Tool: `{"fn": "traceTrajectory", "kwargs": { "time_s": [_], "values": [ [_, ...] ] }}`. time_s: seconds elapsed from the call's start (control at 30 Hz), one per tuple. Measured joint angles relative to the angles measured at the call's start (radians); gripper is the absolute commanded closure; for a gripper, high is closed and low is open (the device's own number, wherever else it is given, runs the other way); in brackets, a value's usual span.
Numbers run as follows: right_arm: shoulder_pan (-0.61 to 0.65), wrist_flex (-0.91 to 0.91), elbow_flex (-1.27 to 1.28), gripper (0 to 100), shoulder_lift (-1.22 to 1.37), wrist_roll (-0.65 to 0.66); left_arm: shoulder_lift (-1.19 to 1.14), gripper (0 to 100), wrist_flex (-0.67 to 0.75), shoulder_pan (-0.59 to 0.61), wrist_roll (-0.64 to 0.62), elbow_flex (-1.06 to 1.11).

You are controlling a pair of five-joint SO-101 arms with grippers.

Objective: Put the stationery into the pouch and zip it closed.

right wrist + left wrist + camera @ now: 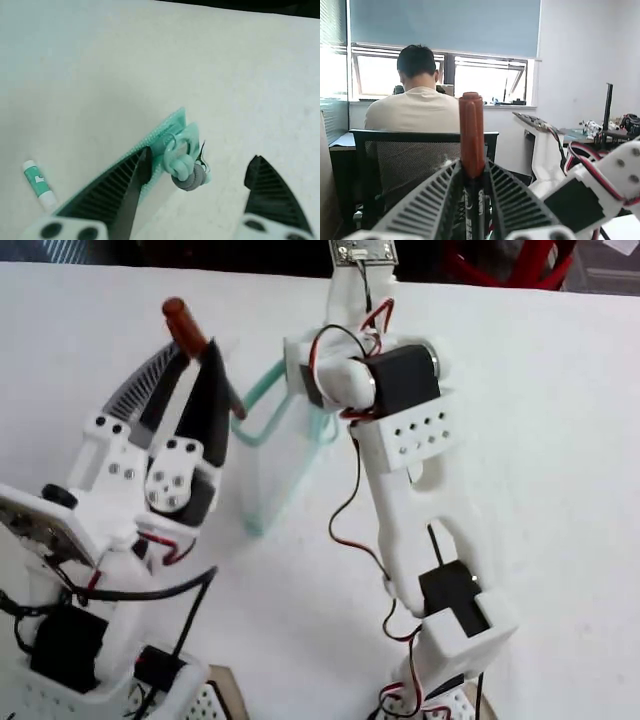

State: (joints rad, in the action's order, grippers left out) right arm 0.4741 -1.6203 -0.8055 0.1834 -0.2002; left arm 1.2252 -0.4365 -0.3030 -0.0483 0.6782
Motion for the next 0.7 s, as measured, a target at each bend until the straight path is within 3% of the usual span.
{"fn": "traceTrajectory", "kwargs": {
  "time_s": [0.33, 0.57, 0.7],
  "values": [
    [-0.005, 0.0, 0.006, 70.1, 0.0, 0.0, -0.25, 98, 0.127, -0.005, -0.015, 0.026],
    [-0.044, 0.0, 0.044, 70.1, -0.006, 0.0, -0.265, 97, 0.224, 0.009, 0.057, 0.143],
    [-0.049, 0.002, 0.044, 70.1, -0.005, 0.0, -0.265, 86, 0.229, 0.009, 0.058, 0.216]
  ]
}}
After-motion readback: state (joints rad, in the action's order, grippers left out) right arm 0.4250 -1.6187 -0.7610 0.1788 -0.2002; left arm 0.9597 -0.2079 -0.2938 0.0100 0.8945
